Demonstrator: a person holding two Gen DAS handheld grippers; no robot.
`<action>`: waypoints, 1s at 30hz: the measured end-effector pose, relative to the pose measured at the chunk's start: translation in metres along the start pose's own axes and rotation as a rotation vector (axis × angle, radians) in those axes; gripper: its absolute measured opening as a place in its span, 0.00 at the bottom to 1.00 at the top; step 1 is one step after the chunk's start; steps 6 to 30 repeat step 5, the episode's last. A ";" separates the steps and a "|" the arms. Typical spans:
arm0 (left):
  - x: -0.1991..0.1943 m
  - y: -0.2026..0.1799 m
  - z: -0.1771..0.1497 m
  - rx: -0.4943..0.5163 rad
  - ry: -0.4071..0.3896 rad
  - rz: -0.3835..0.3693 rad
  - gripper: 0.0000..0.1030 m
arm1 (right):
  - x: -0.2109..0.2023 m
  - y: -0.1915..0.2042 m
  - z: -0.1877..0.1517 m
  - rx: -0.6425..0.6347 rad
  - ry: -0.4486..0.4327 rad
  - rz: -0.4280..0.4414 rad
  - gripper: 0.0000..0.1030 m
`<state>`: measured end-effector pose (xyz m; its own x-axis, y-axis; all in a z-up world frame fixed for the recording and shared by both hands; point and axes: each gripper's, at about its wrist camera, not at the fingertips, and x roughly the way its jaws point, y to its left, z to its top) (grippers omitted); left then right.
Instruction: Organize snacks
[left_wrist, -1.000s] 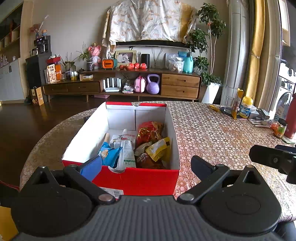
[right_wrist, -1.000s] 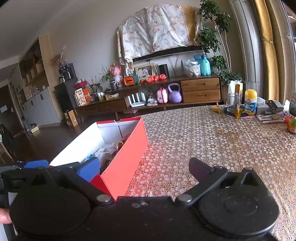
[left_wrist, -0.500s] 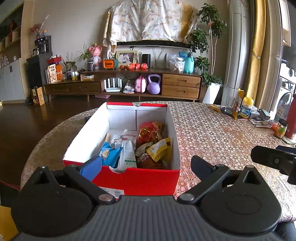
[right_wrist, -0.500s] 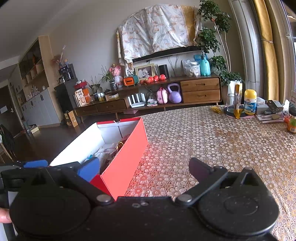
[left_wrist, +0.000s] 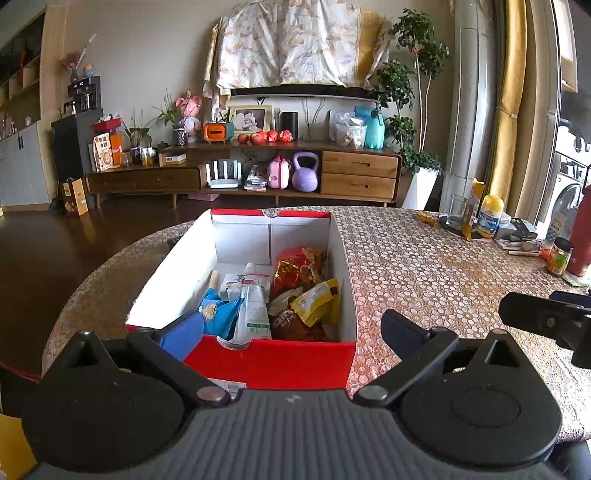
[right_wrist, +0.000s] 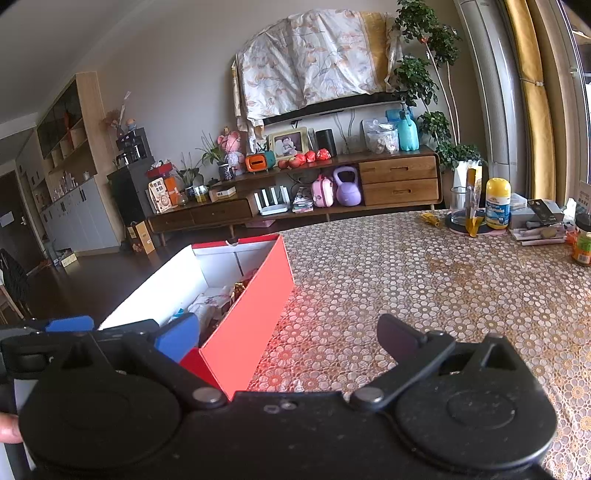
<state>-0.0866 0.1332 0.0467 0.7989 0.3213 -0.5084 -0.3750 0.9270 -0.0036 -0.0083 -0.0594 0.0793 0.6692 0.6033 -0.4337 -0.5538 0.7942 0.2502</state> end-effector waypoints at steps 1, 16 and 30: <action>0.000 -0.001 0.000 0.001 -0.001 0.002 1.00 | -0.001 0.000 0.000 0.000 -0.001 0.000 1.00; -0.001 -0.002 0.001 0.006 -0.003 0.005 1.00 | -0.001 0.000 0.001 0.001 -0.002 -0.001 1.00; -0.001 -0.002 0.001 0.006 -0.003 0.005 1.00 | -0.001 0.000 0.001 0.001 -0.002 -0.001 1.00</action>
